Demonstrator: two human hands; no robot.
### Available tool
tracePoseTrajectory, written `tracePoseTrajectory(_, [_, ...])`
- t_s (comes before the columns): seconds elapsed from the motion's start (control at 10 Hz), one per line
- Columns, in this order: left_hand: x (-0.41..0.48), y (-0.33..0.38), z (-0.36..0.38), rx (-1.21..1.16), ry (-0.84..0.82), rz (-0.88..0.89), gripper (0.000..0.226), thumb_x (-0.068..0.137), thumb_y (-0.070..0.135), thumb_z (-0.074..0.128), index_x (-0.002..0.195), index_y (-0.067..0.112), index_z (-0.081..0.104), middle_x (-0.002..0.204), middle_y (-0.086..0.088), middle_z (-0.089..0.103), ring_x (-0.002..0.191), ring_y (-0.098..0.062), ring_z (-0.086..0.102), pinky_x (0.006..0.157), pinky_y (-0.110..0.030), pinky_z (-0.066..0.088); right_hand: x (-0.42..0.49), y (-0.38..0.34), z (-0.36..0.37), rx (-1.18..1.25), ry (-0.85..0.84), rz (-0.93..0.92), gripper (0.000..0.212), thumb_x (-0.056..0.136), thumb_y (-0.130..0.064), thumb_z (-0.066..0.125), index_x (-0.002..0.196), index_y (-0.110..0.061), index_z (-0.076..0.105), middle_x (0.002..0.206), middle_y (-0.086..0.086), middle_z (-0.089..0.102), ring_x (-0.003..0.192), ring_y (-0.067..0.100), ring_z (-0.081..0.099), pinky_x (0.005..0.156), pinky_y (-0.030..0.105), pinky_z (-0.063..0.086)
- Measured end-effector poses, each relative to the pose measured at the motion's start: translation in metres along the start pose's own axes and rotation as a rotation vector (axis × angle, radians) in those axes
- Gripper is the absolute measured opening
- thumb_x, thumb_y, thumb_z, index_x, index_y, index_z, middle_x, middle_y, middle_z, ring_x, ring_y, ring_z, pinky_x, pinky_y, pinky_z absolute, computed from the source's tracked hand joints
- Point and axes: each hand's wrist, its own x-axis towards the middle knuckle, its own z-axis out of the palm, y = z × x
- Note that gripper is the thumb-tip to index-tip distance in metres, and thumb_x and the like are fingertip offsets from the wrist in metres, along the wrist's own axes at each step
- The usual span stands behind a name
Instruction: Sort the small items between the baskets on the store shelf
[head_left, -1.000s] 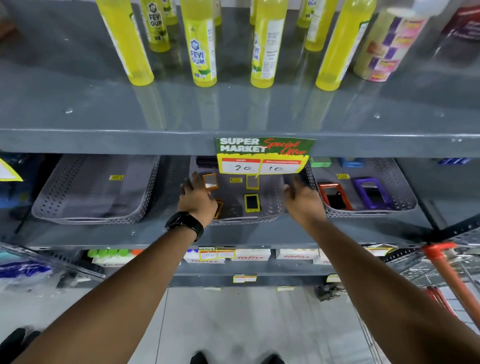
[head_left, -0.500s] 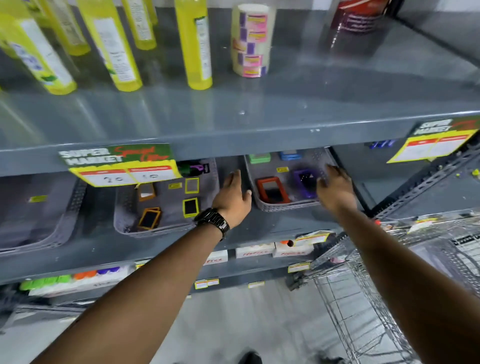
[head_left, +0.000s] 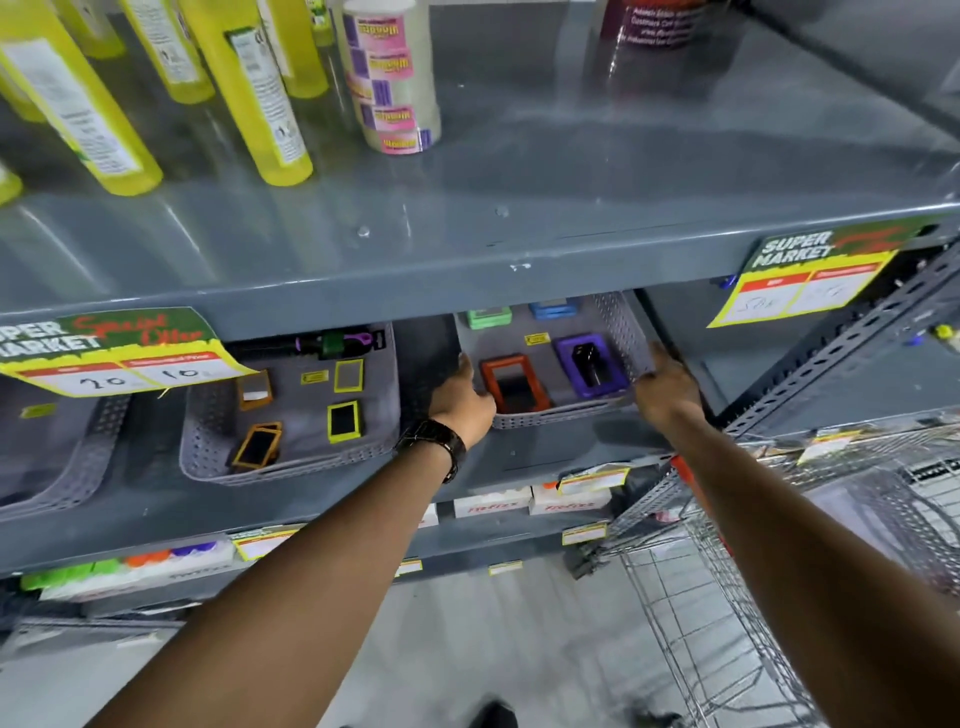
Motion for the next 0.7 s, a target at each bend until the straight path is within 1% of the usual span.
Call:
tracePoseTrajectory(0.1, [0.0,0.001,0.003,0.028,0.017,0.002,0.074,0.094,0.019,0.05,0.155,0.026,0.01,0.145,-0.016,0.048,0.116,-0.032,0.059,0.087,-0.029,0.048,-0.001,0.003,0.004,-0.002,0.022,0.005,0.063,0.094,-0.007,0.04,0.154,-0.023,0.031,0.149,0.017,0.049,0.129,0.039,0.053,0.107,0.04,0.042])
tracePoseTrajectory(0.2, [0.0,0.003,0.004,0.038,0.032,-0.001,0.073,0.094,0.019,0.05,0.155,0.024,0.011,0.141,-0.017,0.052,0.113,-0.033,0.06,0.088,-0.032,0.051,0.003,0.005,0.007,0.011,0.018,0.013,0.064,0.094,-0.007,0.039,0.155,-0.023,0.03,0.145,0.019,0.053,0.124,0.041,0.055,0.105,0.041,0.043])
tracePoseTrajectory(0.3, [-0.003,0.006,0.003,0.051,0.02,-0.006,0.071,0.096,0.019,0.048,0.155,0.023,0.009,0.134,-0.018,0.056,0.105,-0.033,0.063,0.082,-0.033,0.054,0.003,0.002,0.007,0.007,0.016,0.006,0.064,0.093,-0.011,0.041,0.155,-0.02,0.029,0.149,0.019,0.048,0.131,0.041,0.05,0.111,0.044,0.04])
tracePoseTrajectory(0.4, [-0.014,0.008,0.0,0.066,0.061,0.042,0.068,0.098,0.025,0.046,0.154,0.019,0.009,0.152,-0.019,0.035,0.124,-0.038,0.051,0.093,-0.045,0.054,-0.009,-0.003,0.007,-0.018,0.065,-0.054,0.065,0.095,-0.019,0.046,0.156,-0.015,0.024,0.158,0.02,0.032,0.142,0.042,0.035,0.117,0.047,0.031])
tracePoseTrajectory(0.5, [-0.043,0.002,0.002,0.172,0.163,0.227,0.065,0.097,0.026,0.049,0.152,0.015,0.016,0.155,-0.016,0.027,0.131,-0.038,0.043,0.101,-0.048,0.048,-0.042,-0.009,0.01,0.066,0.152,-0.25,0.066,0.094,-0.02,0.054,0.154,-0.012,0.029,0.158,0.017,0.032,0.143,0.04,0.033,0.116,0.047,0.033])
tracePoseTrajectory(0.6, [-0.076,-0.011,-0.009,0.29,0.127,0.431,0.058,0.096,0.024,0.049,0.15,0.015,0.028,0.156,-0.011,0.03,0.135,-0.034,0.038,0.109,-0.046,0.039,-0.084,-0.022,0.008,0.321,0.164,-0.282,0.062,0.092,-0.02,0.062,0.15,-0.021,0.039,0.151,0.009,0.044,0.136,0.03,0.046,0.112,0.041,0.04])
tracePoseTrajectory(0.7, [-0.114,-0.019,-0.022,0.354,0.135,0.632,0.052,0.095,0.025,0.05,0.145,0.015,0.041,0.152,-0.007,0.038,0.134,-0.028,0.041,0.11,-0.042,0.037,-0.145,-0.02,0.005,0.65,0.088,-0.153,0.056,0.091,-0.023,0.067,0.142,-0.034,0.047,0.141,-0.005,0.057,0.127,0.017,0.057,0.109,0.045,0.046])
